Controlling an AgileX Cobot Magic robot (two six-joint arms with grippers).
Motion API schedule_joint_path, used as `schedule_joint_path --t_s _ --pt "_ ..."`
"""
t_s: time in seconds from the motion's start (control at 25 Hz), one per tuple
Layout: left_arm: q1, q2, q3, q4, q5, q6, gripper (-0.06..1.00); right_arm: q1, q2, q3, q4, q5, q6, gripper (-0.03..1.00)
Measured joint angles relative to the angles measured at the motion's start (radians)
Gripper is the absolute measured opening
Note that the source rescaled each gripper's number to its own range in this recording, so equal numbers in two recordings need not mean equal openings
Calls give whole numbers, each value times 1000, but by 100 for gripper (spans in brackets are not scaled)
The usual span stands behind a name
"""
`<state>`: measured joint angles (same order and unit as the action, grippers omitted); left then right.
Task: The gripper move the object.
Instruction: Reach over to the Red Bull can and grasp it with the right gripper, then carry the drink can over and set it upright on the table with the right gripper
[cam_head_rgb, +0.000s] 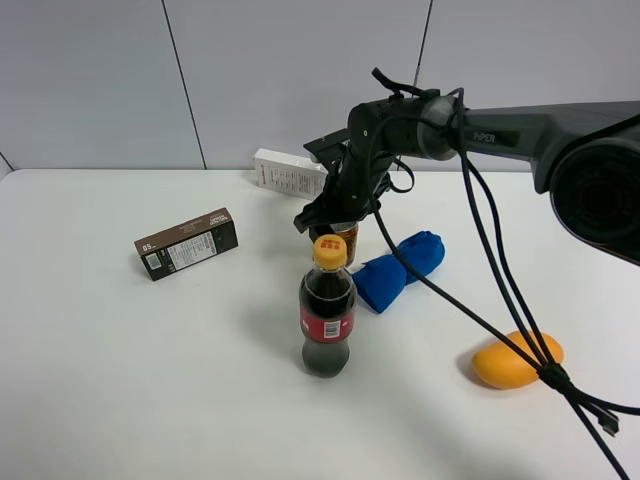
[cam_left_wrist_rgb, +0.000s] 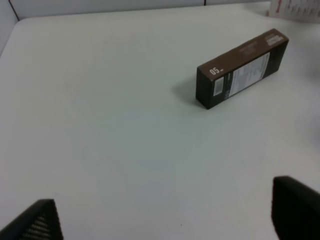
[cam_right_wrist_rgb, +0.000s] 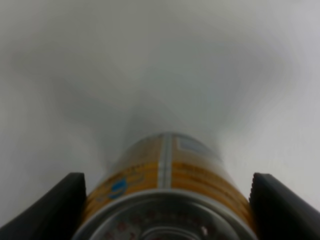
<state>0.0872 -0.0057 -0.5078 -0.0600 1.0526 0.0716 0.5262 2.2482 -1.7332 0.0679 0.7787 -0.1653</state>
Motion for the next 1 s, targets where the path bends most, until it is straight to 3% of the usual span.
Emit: schedule_joint_path --t_s 0.28,0.56,1.0 --pt "0 0 0 0 0 0 100 0 -20 -131 -68 160 2 1" --pt "0 0 0 0 0 0 100 -1 -123 -268 -183 411 54 1" --pt "0 0 0 0 0 0 100 -136 -293 -271 -232 449 90 1"
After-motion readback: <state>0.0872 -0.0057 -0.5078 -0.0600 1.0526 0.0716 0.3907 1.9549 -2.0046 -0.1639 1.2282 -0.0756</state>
